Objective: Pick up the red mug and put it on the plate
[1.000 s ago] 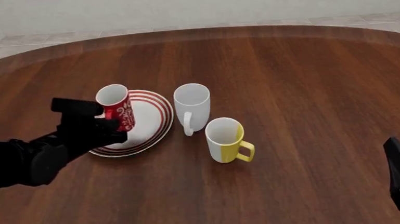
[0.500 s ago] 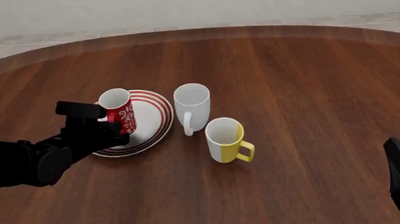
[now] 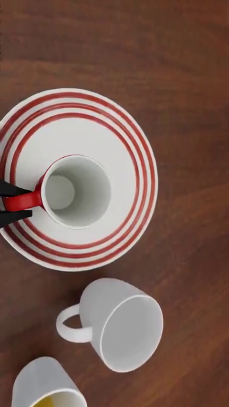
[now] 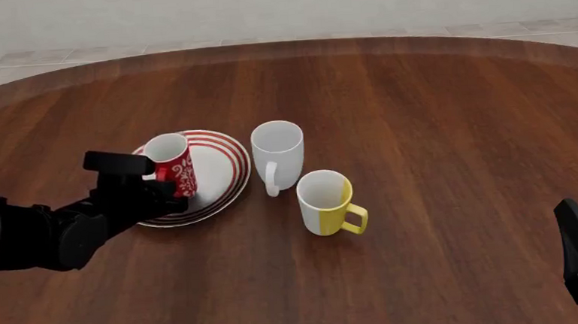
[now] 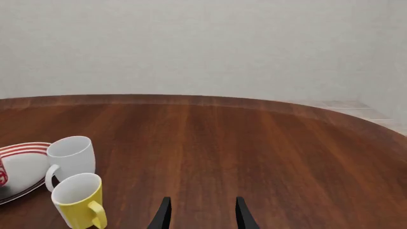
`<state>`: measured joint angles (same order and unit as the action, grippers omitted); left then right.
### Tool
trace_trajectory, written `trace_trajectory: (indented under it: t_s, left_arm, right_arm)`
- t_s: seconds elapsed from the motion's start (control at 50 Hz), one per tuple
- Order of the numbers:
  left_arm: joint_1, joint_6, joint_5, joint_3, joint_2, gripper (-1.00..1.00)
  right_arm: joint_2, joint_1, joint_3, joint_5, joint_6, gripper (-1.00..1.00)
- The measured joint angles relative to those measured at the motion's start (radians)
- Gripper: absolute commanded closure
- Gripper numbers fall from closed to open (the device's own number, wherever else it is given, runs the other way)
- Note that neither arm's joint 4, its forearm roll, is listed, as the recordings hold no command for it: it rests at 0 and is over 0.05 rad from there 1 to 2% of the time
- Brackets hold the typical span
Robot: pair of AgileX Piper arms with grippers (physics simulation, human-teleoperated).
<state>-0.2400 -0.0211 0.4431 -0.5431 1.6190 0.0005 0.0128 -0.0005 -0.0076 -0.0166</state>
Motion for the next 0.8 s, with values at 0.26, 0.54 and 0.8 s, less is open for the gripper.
trace_trajectory:
  t_s: [0.26, 0.54, 0.8]
  left_arm:
    - [0.000, 0.001, 0.009, 0.001, 0.015, 1.00]
    - [0.000, 0.002, 0.017, 0.001, 0.029, 1.00]
    - [-0.003, 0.003, 0.021, 0.000, 0.038, 1.00]
  right_arm:
    - [0.000, 0.001, 0.000, 0.000, 0.001, -1.00]
    - [0.000, 0.001, 0.000, -0.001, 0.002, -1.00]
    - [0.000, 0.001, 0.000, -0.001, 0.003, -1.00]
